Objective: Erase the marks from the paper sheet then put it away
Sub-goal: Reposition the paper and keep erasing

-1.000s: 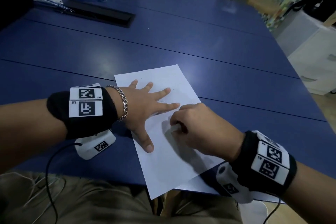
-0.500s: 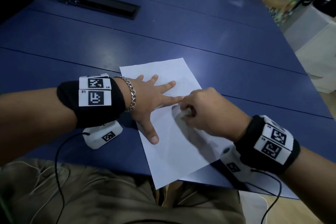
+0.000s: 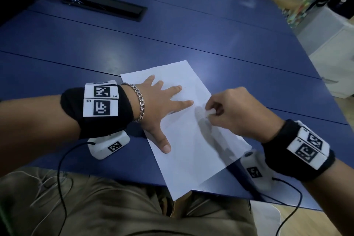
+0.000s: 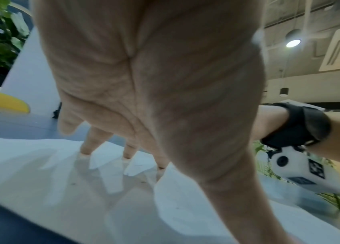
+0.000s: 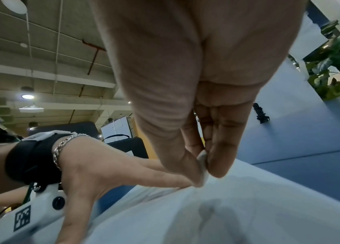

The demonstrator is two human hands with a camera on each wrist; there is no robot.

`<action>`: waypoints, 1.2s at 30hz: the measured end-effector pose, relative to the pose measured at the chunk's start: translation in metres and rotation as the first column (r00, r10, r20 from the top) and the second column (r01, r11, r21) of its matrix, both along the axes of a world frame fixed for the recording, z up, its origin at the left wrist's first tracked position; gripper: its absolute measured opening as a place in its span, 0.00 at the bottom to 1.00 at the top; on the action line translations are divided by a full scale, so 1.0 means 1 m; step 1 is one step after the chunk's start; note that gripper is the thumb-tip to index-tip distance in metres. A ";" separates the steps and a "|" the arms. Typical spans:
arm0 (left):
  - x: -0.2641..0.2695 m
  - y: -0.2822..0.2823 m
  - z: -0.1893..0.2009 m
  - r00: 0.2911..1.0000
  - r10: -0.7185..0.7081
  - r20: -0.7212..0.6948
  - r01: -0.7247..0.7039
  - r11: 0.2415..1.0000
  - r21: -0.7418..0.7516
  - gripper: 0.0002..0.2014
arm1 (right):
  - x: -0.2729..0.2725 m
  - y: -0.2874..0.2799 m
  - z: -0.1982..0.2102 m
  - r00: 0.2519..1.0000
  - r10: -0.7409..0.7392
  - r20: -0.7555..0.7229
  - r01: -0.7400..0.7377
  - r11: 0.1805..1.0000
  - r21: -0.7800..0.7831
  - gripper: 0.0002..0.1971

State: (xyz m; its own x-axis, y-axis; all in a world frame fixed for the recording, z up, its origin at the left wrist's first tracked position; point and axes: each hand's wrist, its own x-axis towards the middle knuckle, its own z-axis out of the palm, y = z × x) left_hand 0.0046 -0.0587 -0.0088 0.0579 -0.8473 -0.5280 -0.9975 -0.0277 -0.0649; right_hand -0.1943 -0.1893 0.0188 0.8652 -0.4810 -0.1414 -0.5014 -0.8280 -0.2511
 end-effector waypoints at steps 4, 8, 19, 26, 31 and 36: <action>0.001 -0.004 0.003 0.999 -0.037 -0.012 0.036 0.997 -0.067 0.69 | -0.004 0.000 -0.004 0.999 -0.024 -0.045 0.025 1.000 0.016 0.08; -0.001 -0.007 -0.001 0.999 -0.023 -0.028 0.024 0.998 0.055 0.74 | 0.003 -0.003 -0.002 1.000 0.028 -0.008 -0.028 1.000 0.011 0.09; -0.001 -0.012 -0.006 0.999 0.004 -0.047 0.000 0.996 0.090 0.77 | 0.001 0.020 -0.005 0.969 0.229 -0.088 -0.228 0.973 0.019 0.06; -0.002 -0.011 -0.006 0.999 0.011 -0.047 -0.006 0.996 0.093 0.77 | 0.003 0.030 -0.008 0.975 0.206 -0.079 -0.211 0.976 -0.062 0.08; -0.002 -0.013 -0.004 0.999 0.020 -0.044 -0.016 0.995 0.097 0.77 | 0.006 0.028 -0.005 0.969 0.194 -0.151 -0.202 0.978 -0.043 0.07; -0.003 -0.013 -0.003 0.999 0.009 -0.031 -0.006 0.994 0.112 0.77 | 0.005 0.031 -0.007 0.985 0.136 -0.107 -0.148 0.982 -0.116 0.07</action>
